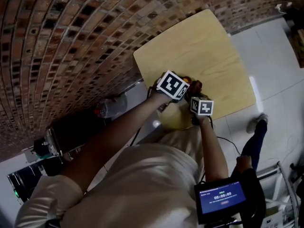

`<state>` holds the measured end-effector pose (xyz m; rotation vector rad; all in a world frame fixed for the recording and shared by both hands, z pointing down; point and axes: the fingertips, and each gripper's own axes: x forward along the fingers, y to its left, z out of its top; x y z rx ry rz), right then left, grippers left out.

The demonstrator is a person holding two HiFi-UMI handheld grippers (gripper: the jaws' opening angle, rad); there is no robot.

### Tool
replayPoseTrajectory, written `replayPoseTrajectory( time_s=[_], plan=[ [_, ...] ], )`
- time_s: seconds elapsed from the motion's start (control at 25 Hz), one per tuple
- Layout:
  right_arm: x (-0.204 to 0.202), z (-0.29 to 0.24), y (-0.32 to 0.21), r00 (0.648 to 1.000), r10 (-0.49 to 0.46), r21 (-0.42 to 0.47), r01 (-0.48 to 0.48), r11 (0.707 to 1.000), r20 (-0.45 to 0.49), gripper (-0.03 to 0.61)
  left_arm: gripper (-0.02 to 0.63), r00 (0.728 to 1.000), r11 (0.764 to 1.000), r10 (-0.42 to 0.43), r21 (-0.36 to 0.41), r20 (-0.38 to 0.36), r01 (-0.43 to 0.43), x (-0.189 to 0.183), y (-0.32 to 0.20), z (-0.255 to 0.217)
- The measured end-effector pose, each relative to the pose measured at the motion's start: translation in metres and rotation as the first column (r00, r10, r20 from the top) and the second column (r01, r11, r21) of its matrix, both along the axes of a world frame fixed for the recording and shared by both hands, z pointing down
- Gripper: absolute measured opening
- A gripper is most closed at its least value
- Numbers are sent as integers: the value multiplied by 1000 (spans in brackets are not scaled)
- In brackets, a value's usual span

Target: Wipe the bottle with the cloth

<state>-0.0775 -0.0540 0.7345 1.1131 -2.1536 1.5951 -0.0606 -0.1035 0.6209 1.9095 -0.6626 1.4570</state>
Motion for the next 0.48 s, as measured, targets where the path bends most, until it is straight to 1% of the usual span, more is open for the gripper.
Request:
replayPoseTrajectory(
  time_s=[0.04,0.12,0.24,0.32,0.4,0.44,0.48],
  plan=[
    [1,3,1,999,35,-40,-34,999,28,67,144,1000,1000,7,1,-6,-7,0,0,0],
    [2,-3,6,991,93,-76,-87,993,92,67,157,999,1000,30,11,-28,-29,1,-1,-4],
    [17,-20,18,975,150,-61,-142,988,163,67,187,993,996,66,58,-94,-60,2,-2,-25],
    [42,-24,29,969,186,-42,-181,983,161,67,200,986,989,122,102,-114,-110,0,-1,-42],
    [73,-24,39,963,232,-30,-230,973,133,67,212,971,968,219,148,-99,-203,-5,5,-52],
    [89,-24,43,958,259,-28,-258,966,120,67,216,958,950,276,171,-76,-261,-9,10,-54],
    [103,-24,46,951,288,-28,-287,958,111,67,218,941,927,336,192,-40,-323,-13,14,-54]
  ],
)
